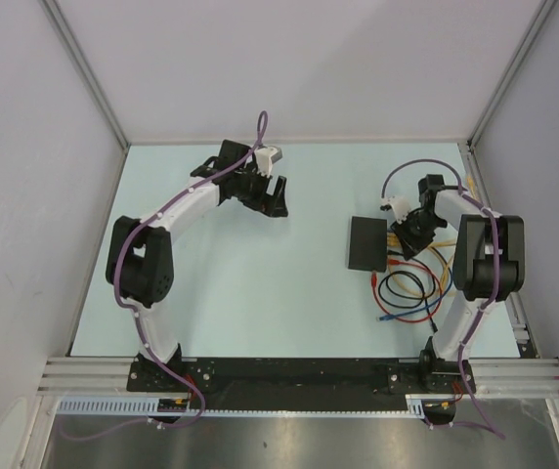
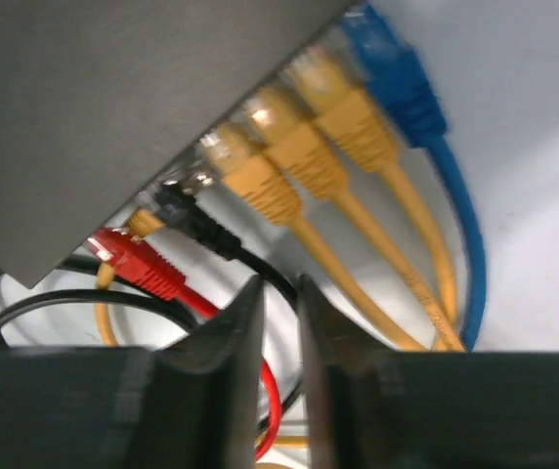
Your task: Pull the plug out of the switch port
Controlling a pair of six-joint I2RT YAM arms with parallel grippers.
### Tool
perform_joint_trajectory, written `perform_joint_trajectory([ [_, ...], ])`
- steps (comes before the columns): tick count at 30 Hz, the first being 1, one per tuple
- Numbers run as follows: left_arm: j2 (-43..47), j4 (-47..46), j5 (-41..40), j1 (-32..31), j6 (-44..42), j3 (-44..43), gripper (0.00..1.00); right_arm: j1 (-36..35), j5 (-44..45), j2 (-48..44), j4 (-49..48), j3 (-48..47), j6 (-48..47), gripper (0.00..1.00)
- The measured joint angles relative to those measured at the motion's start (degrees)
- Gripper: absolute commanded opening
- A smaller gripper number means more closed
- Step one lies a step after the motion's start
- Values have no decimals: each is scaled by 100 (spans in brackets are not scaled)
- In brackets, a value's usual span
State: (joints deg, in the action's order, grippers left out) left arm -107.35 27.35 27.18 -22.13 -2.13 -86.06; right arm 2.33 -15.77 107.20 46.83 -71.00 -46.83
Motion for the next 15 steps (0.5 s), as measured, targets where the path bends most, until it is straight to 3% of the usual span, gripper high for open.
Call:
perform_joint_trajectory([
  [2, -15, 79, -2, 2, -59, 0, 92, -140, 52, 0, -7, 17, 44, 0],
  [15, -33, -22, -114, 4, -142, 343, 92, -1611, 28, -151, -402, 227, 238, 0],
])
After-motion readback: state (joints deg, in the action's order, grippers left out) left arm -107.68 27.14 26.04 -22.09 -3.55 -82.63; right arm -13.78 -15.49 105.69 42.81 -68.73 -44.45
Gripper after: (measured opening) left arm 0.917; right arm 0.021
